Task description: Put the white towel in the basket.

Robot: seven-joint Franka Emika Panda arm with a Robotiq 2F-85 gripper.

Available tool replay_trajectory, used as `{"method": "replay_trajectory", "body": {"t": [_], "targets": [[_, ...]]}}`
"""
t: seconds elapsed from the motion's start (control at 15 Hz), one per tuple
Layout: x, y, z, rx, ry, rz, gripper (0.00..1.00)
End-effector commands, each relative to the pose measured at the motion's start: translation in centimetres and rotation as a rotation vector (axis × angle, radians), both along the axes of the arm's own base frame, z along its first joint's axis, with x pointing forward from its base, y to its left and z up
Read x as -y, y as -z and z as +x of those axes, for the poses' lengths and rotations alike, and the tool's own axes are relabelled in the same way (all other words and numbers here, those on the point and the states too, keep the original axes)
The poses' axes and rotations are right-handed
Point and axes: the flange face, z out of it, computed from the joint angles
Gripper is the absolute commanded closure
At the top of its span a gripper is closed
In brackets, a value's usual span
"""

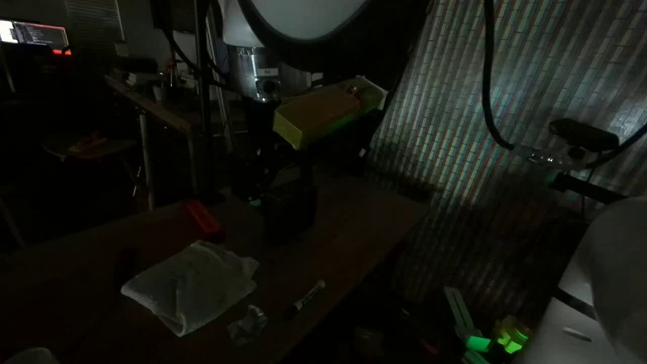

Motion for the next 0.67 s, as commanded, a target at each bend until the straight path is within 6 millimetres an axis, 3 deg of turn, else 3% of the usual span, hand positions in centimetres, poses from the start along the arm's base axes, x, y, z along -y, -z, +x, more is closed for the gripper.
{"method": "replay_trajectory", "body": {"t": [0.0, 0.6], "targets": [[-0.07, -0.23, 0.09, 0.004, -0.001, 0.001, 0.0], [-0.26, -0.94, 0.32, 0.018, -0.003, 0.006, 0.0]]}}
